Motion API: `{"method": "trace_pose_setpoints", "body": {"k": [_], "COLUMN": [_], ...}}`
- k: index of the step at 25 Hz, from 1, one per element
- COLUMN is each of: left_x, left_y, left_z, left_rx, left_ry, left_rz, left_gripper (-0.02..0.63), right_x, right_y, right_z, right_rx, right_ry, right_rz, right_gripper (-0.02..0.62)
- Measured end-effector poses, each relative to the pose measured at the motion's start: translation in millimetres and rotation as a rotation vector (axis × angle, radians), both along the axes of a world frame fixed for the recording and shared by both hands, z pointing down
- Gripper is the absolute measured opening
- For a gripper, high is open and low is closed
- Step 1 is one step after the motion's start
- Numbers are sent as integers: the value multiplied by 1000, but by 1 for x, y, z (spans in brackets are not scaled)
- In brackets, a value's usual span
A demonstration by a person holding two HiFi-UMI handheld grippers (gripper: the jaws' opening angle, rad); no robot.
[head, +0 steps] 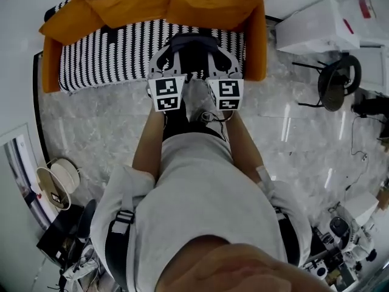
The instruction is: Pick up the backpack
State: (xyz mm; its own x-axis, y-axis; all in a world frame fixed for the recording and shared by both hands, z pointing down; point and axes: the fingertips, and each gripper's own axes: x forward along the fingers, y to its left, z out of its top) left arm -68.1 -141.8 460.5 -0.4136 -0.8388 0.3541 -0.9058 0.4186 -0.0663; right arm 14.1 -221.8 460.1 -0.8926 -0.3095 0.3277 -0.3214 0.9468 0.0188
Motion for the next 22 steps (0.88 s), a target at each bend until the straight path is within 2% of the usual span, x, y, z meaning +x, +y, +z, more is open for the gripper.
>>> {"method": "trace_pose_setpoints", "body": {"k": [11,22], "left_x": [50,76], "left_y": [14,21], "left_z": [-35,-54], "left_rx": [42,74], "left_ry": [-38,-65], "left_rz": [-3,9], "left_gripper": [32,32], "right_x": [52,79], "right_y": [19,25], "right_z": [-32,-53], "right_rx": [2,22], "right_ry": [-67,-109], "right_rz": [35,51], "right_gripper": [57,57]}}
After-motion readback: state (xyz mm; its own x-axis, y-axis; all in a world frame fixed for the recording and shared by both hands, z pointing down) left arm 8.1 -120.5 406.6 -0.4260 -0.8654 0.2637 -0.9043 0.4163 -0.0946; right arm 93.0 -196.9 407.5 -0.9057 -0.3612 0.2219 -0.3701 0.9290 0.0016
